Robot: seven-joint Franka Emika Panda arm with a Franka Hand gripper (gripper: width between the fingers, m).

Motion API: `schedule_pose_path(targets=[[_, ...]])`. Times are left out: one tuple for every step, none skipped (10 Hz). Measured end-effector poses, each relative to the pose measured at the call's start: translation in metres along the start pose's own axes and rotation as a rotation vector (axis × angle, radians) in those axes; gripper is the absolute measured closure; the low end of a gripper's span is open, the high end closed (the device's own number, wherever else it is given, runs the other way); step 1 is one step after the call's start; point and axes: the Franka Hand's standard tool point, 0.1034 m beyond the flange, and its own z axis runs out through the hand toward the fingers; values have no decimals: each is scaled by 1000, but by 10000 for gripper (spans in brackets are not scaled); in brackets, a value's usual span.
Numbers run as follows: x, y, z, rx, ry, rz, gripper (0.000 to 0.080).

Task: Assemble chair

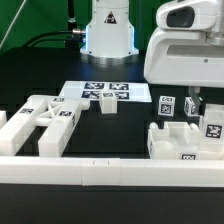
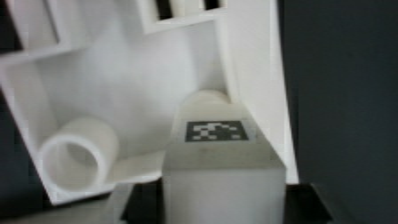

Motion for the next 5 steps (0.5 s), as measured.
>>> schedule_pose_path(targets=[[-1,0,0,-1,0,135,517],[0,0,0,4,7,218,517],[1,0,0,4,7,288,517],[1,0,0,5,7,353,517],[1,0,0,6,7,410,517]])
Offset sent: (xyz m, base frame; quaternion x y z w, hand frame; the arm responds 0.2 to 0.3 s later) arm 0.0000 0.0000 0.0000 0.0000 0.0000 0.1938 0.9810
